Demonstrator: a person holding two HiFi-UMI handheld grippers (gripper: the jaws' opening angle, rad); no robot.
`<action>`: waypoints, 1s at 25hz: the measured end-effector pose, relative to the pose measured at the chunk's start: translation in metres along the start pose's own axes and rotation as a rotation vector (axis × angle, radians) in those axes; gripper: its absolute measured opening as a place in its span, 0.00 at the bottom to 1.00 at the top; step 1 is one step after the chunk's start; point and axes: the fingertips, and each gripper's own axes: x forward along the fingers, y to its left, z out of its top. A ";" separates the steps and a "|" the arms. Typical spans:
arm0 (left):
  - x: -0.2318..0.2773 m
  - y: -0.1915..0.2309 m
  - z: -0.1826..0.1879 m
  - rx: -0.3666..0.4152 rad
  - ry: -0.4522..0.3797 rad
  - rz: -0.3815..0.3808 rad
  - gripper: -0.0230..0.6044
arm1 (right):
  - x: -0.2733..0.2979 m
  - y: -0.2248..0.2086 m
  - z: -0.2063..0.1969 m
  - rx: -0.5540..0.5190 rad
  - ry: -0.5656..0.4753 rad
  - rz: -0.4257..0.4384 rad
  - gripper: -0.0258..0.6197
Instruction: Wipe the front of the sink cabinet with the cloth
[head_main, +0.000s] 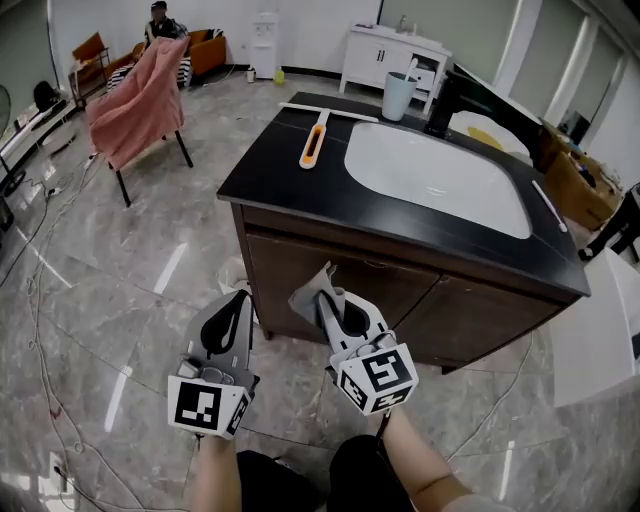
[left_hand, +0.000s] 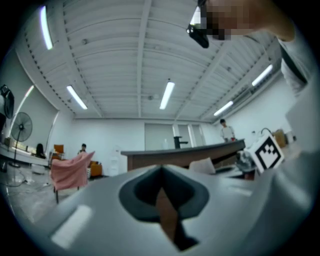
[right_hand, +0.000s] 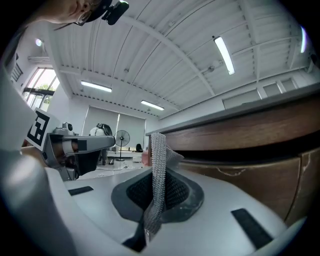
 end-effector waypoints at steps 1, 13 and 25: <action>0.000 -0.002 -0.013 0.009 0.001 -0.001 0.04 | 0.001 0.000 -0.011 -0.012 -0.008 0.000 0.05; -0.016 -0.024 -0.102 0.020 0.015 0.022 0.04 | 0.024 0.002 -0.063 -0.103 -0.073 0.040 0.05; -0.042 0.010 -0.094 0.043 0.011 0.130 0.04 | 0.100 0.029 -0.024 -0.107 -0.087 0.064 0.05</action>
